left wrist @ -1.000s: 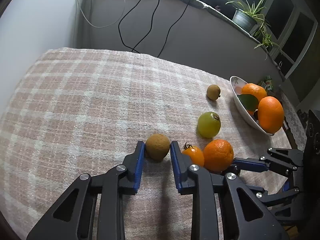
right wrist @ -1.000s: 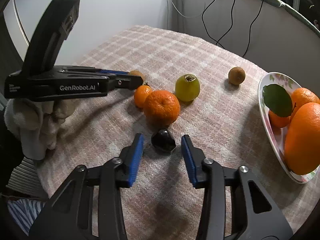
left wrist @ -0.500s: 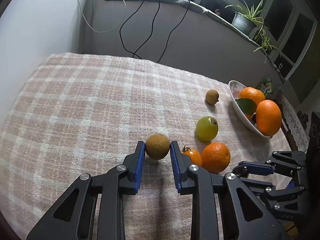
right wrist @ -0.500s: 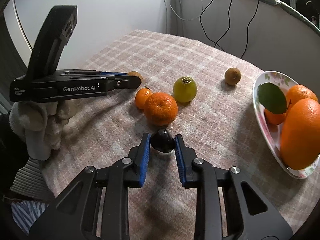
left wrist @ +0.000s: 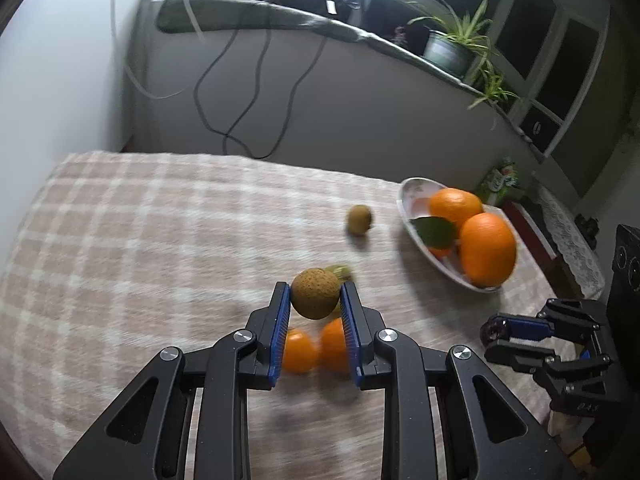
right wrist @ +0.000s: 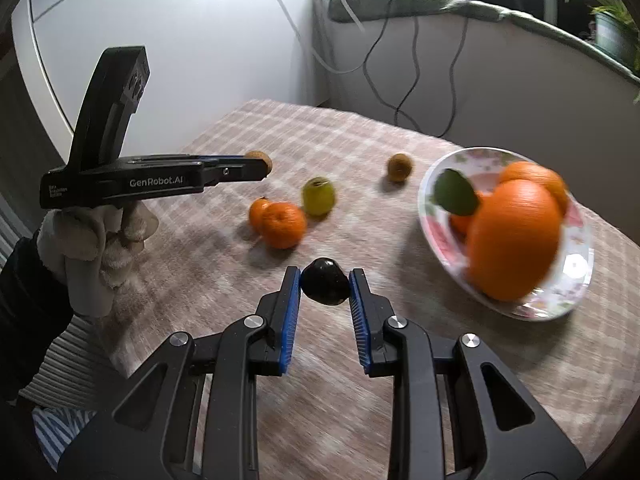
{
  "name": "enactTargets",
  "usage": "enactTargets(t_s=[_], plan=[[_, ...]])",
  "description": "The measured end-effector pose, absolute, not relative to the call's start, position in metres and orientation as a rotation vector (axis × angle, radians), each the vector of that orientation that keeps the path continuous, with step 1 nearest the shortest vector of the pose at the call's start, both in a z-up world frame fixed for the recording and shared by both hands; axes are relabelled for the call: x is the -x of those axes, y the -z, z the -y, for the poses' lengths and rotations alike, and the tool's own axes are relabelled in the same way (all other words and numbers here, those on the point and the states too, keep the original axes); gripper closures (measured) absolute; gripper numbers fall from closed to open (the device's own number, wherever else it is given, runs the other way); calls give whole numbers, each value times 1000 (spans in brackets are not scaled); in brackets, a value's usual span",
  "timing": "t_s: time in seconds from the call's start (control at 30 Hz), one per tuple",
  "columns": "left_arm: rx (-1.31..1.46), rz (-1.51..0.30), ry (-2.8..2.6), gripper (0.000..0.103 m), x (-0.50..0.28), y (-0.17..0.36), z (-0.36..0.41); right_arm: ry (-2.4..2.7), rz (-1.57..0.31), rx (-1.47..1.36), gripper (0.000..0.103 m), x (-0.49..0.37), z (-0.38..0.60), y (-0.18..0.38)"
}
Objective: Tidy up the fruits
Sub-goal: 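Carry the kiwi and the plum in both grippers over the plate, then lower the kiwi onto the plate with the left gripper while the right gripper releases the plum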
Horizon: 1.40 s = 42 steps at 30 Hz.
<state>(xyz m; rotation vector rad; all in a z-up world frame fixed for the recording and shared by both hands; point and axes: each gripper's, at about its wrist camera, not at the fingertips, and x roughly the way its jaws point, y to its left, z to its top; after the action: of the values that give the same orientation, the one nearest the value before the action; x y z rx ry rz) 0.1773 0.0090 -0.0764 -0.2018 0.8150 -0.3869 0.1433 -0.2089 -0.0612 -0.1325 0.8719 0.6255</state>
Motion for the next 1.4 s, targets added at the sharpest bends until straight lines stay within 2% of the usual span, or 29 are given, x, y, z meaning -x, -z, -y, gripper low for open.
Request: enactTargets(t_s=[0.57,1.4], plan=[[162,-796,505,79,-213,53,73,-473,-823,52,77,-157,300,41],[159,-876,539,79,-286,71,124,-380,-860,21,77,-211,343,77]])
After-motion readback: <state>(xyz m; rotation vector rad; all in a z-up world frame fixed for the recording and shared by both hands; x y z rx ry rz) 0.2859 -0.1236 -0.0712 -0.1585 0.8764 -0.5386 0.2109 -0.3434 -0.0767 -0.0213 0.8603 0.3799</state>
